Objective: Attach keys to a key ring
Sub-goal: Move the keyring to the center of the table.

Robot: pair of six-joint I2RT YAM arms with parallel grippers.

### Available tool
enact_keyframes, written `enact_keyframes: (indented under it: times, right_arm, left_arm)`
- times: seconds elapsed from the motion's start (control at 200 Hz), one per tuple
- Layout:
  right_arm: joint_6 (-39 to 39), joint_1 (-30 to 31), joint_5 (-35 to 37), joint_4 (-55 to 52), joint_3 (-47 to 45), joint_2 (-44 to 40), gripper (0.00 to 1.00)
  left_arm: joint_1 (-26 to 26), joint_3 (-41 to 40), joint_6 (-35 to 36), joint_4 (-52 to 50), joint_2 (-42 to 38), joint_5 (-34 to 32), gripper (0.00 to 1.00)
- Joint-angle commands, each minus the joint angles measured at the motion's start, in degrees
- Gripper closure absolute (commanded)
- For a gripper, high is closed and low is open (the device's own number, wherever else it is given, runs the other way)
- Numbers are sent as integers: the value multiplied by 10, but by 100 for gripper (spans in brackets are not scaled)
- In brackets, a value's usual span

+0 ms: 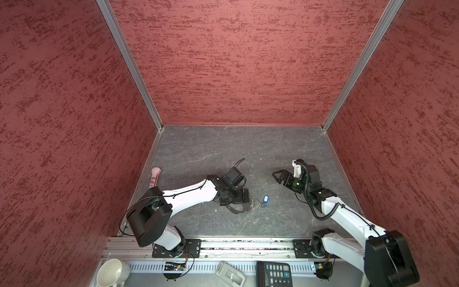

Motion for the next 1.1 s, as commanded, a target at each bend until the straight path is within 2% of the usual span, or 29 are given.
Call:
enact_keyframes:
  times: [0.0, 0.18, 0.521, 0.671, 0.832, 0.947, 1.092]
  right_arm:
    - [18, 15, 29, 31, -5, 7, 6]
    - [13, 33, 40, 34, 1, 27, 9]
    - [7, 53, 62, 29, 19, 47, 10]
    - [3, 59, 73, 18, 29, 47, 10]
    - [3, 74, 71, 16, 42, 55, 14]
    - [7, 95, 73, 16, 52, 63, 16]
    - [15, 128, 81, 21, 65, 83, 21]
  left_arm:
    - [1, 11, -9, 25, 16, -9, 2]
    - [25, 14, 5, 39, 47, -16, 6]
    - [125, 30, 50, 85, 123, -30, 8]
    - [180, 48, 63, 101, 151, -59, 7]
    - [234, 67, 72, 110, 180, -65, 6]
    - [249, 65, 73, 104, 154, -38, 7]
    - [251, 38, 82, 93, 55, -3, 7]
